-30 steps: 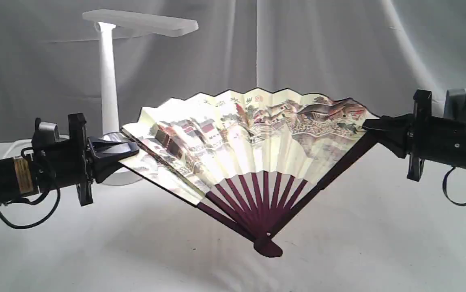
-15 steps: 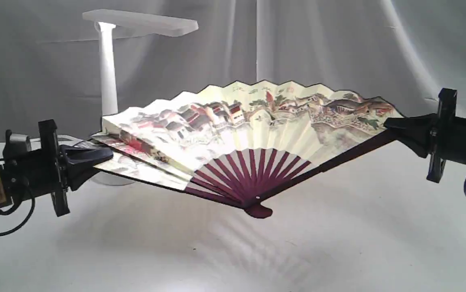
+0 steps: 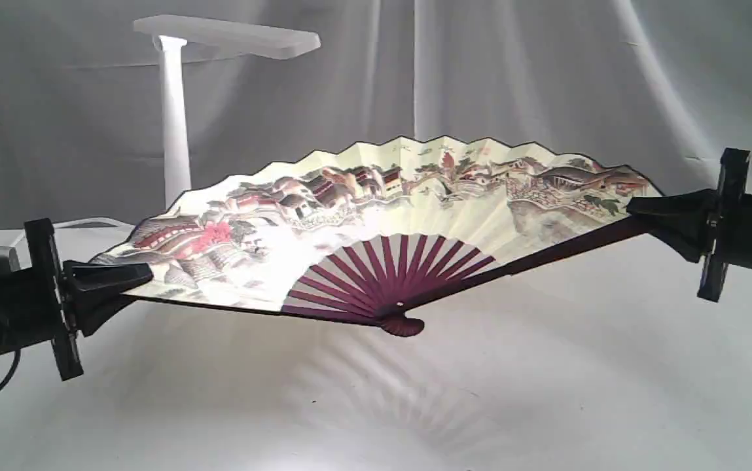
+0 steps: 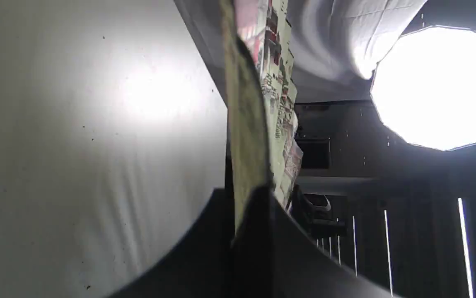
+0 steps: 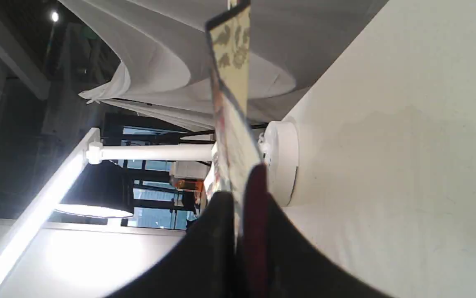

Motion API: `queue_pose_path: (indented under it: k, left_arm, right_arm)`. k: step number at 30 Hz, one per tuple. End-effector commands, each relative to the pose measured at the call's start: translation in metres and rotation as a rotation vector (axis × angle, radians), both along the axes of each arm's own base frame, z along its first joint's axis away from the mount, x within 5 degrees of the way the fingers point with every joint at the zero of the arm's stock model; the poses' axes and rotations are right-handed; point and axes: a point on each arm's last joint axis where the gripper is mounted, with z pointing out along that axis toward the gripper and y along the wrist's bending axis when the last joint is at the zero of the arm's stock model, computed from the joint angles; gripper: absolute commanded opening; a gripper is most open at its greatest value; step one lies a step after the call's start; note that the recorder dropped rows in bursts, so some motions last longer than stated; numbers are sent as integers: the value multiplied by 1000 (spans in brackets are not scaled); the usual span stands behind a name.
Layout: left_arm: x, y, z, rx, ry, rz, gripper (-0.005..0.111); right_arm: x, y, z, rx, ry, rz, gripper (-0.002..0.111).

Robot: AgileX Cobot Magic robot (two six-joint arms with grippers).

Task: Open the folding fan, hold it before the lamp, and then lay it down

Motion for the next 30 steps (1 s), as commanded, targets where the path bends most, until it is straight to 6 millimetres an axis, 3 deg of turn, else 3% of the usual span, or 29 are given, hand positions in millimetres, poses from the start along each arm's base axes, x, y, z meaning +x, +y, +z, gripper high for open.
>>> queue_pose_path:
  k: [1, 12, 20, 30]
  left_arm:
    - [-3, 15, -1, 72, 7, 45, 0]
    - [-6, 17, -2, 80, -1, 53, 0]
    - [-8, 16, 14, 103, -37, 36, 0]
    - [-19, 12, 14, 105, -31, 37, 0]
  right_arm:
    - [2, -26, 6, -35, -35, -135, 0]
    - [1, -31, 6, -40, -40, -145, 0]
    - [-2, -44, 6, -44, -43, -175, 0]
    - [-15, -50, -8, -59, -27, -193, 0]
